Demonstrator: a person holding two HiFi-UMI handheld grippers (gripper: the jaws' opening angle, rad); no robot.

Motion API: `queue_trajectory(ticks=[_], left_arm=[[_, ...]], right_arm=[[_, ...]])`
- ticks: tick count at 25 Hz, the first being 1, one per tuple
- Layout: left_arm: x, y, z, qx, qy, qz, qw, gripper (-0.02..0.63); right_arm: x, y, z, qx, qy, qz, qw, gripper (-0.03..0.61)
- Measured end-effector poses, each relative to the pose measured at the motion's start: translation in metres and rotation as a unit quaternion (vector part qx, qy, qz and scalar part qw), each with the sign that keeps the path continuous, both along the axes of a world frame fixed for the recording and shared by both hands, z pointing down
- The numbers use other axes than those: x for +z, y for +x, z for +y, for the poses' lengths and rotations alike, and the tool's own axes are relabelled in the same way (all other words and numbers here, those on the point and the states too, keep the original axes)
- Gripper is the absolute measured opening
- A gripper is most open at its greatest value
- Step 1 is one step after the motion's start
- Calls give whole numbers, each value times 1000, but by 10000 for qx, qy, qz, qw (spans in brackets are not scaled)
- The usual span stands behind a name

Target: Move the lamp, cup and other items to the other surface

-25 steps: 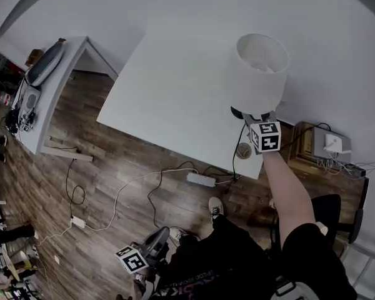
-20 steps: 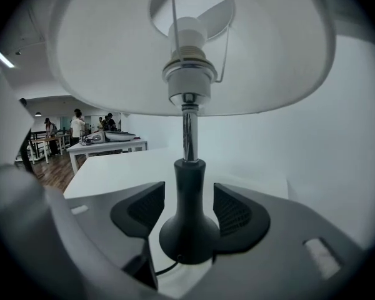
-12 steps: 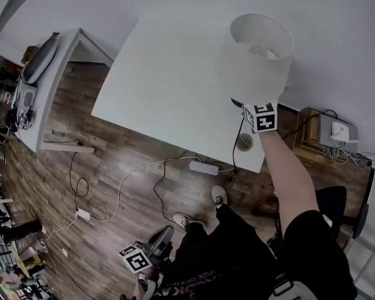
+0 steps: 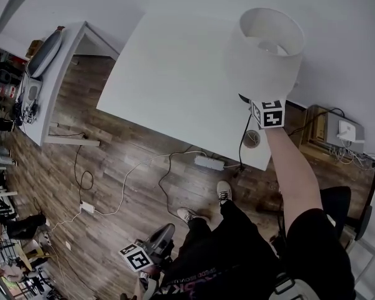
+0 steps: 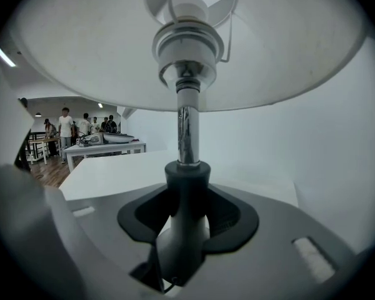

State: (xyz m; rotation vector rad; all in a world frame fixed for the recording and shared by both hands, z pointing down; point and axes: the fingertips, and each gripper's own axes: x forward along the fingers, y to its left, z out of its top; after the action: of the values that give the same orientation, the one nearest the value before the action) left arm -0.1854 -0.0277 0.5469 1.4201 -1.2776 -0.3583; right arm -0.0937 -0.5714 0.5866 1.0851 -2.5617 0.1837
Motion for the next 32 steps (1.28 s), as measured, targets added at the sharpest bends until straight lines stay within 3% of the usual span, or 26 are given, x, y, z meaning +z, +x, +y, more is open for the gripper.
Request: queue_trajectory(ticks=[6, 17, 24, 32], left_arm=[[3, 1, 7, -42, -57, -3, 10000, -6], [2, 7, -7, 293, 153, 79, 9994, -6], [-8, 1, -21, 761, 451, 69, 9961, -6], [-19, -7, -20, 1364, 745, 155, 9877, -6]], right_arm=[[-6, 6, 6, 141, 37, -156, 9998, 150], [-57, 40, 20, 203, 389, -369, 9984, 149], [-89, 77, 46, 394, 473, -360, 9975, 149], [-120, 139, 88, 963, 632, -154, 9932, 150]])
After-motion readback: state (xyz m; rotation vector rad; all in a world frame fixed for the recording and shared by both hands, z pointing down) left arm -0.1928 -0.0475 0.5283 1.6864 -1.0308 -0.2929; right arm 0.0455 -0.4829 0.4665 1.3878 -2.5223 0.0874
